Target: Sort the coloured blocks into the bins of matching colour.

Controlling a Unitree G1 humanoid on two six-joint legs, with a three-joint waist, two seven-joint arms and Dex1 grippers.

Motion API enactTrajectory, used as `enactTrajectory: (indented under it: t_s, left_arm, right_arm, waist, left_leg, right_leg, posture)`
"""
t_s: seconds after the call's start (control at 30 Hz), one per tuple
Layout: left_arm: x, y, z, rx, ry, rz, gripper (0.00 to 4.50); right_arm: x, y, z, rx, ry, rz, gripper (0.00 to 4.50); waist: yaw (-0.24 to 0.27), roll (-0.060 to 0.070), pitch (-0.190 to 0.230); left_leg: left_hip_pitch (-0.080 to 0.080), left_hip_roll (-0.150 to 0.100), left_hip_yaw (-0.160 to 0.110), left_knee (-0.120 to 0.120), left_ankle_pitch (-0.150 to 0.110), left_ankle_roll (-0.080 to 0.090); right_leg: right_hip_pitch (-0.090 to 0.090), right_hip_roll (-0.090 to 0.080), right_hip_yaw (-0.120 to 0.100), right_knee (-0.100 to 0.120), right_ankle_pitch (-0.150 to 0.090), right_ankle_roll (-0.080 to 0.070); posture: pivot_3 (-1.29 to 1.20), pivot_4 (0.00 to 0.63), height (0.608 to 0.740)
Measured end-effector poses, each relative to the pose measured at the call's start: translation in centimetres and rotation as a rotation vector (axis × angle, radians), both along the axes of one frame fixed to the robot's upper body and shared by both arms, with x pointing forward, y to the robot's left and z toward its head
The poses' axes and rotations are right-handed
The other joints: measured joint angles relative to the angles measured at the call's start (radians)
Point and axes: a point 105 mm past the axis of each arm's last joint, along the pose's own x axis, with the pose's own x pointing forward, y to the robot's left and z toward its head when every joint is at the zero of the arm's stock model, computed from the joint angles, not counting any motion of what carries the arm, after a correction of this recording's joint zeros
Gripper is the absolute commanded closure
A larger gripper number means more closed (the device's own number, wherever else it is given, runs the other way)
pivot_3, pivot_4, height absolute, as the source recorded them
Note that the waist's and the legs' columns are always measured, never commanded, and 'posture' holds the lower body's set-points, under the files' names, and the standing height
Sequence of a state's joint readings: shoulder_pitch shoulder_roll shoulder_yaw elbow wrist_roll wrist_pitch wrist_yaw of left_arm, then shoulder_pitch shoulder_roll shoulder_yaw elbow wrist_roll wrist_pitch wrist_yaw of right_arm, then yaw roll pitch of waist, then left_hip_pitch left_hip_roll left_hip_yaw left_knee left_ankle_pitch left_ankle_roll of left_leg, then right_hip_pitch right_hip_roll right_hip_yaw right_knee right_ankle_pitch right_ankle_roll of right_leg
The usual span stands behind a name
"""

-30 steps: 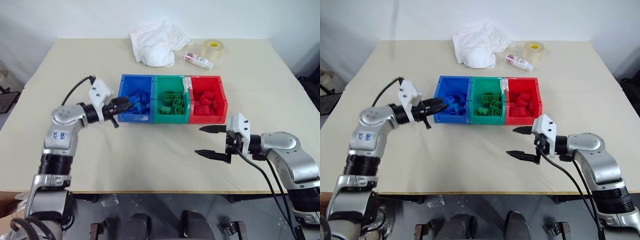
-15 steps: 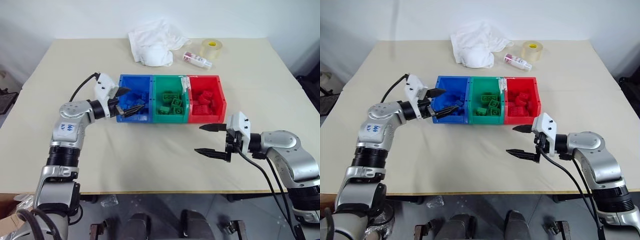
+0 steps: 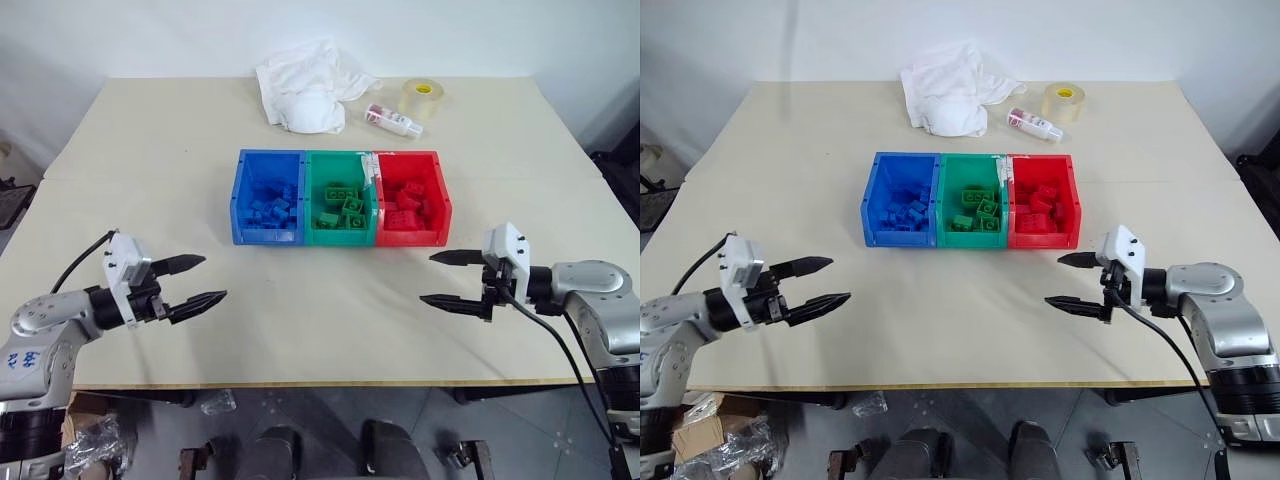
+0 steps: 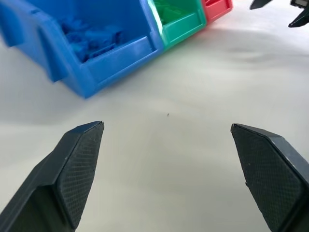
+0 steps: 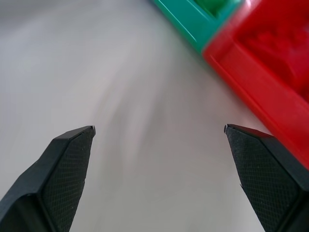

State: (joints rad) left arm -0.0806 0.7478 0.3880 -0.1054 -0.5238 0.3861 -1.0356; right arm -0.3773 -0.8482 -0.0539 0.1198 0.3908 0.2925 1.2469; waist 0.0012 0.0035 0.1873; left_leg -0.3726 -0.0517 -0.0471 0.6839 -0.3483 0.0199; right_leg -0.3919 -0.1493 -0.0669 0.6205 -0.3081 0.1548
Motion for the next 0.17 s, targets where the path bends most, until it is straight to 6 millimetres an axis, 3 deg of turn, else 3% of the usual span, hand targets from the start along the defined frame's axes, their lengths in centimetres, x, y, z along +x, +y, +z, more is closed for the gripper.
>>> enactTrajectory:
  t_s: [0.17]
  left_arm:
    - [0.15,0.55,0.56,-0.003,-0.063,0.048,0.02]
  right_arm:
    - [0.02,-0.38,0.2,-0.004,-0.01,-0.006,0.0]
  waist:
    - [0.0,0.0,0.0]
  left_leg:
    - [0.0,0.0,0.0,0.0,0.0,0.0]
  right_leg:
    - [0.0,0.0,0.0,0.0,0.0,0.0]
  posture:
    - [0.0,0.15,0.74]
